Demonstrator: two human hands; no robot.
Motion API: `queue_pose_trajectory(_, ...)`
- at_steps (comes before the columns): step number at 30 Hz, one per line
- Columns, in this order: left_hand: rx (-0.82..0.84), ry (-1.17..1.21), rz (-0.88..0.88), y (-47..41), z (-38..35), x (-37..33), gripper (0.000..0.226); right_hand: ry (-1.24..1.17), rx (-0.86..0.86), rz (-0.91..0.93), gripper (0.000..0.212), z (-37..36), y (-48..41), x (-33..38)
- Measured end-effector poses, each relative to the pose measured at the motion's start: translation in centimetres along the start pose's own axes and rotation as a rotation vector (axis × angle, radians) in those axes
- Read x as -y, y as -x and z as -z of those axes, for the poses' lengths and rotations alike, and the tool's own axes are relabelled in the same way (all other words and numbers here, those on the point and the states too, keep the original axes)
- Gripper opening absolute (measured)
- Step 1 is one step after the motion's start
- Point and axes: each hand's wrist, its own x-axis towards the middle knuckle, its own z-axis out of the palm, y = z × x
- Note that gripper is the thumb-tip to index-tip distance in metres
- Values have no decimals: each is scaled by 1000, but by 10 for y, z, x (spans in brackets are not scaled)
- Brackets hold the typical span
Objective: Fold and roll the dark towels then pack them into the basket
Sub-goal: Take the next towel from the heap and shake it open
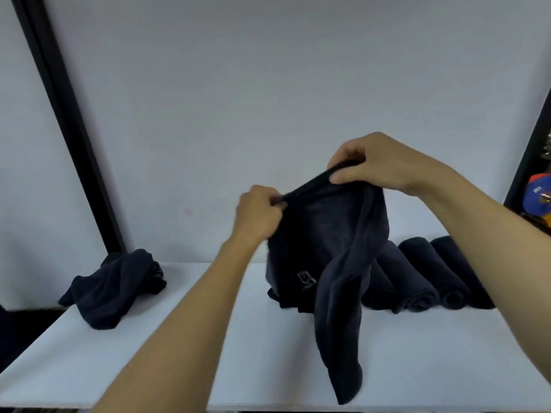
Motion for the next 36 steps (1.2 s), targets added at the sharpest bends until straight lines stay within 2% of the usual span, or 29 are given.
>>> queue_pose_trajectory(2, -111, 31, 18, -11, 18, 15, 22, 402, 45, -71, 16, 7, 1, -21)
queue_pose_trajectory(3, -171, 50, 14, -17, 26, 21, 25, 505, 57, -101, 18, 9, 2, -32)
queue_pose_trajectory(5, -259, 39, -35, -25, 40, 25, 26, 562, 23, -139, 20, 12, 3, -48)
queue_pose_trajectory(10, -434, -13, -97, -38, 64, 26, 32, 591, -234, -180, 11, 20, -3, -59)
queue_pose_trajectory(13, -468, 21, -150, -43, 80, 19, 32, 599, -305, -241, 18, 23, -7, -65)
queue_pose_trajectory(15, -438, 69, -232, -41, 86, 5, 30, 598, -217, -259, 24, 24, -9, -62)
queue_pose_trajectory(16, -418, 101, -284, -40, 87, -5, 27, 525, -150, -205, 26, 21, -10, -54)
queue_pose_trajectory(18, -368, 156, -386, -38, 82, -29, 20, 174, -34, -1, 47, 4, -8, -17)
queue_pose_trajectory(20, -298, 178, -432, -34, 73, -55, 14, -80, -31, 171, 65, -18, -10, 27)
queue_pose_trajectory(21, -279, 166, -440, -31, 70, -64, 11, -79, -83, 230, 63, -25, -17, 40)
queue_pose_trajectory(23, -244, 178, -398, -28, 72, -67, 14, -6, -176, 254, 38, -29, -31, 54)
queue_pose_trajectory(25, -64, 351, -257, -25, 83, -54, 22, -20, -189, 222, 15, -25, -36, 52)
queue_pose_trajectory(26, 88, 423, -170, -23, 87, -46, 24, -55, -193, 213, 16, -24, -37, 48)
queue_pose_trajectory(28, 411, 377, -23, -18, 85, -25, 23, -140, -238, 193, 21, -23, -37, 39)
queue_pose_trajectory(30, 596, 234, 61, -12, 78, -3, 23, -267, -333, 132, 22, -22, -39, 28)
queue_pose_trajectory(31, 602, 201, 94, -10, 74, 9, 22, -355, -381, 75, 24, -19, -40, 21)
queue_pose_trajectory(33, 480, 227, 159, -9, 71, 30, 15, -468, -459, -64, 25, -9, -39, 2)
queue_pose_trajectory(36, 162, 338, 142, -14, 72, 43, 15, -316, -448, -163, 26, 5, -36, -24)
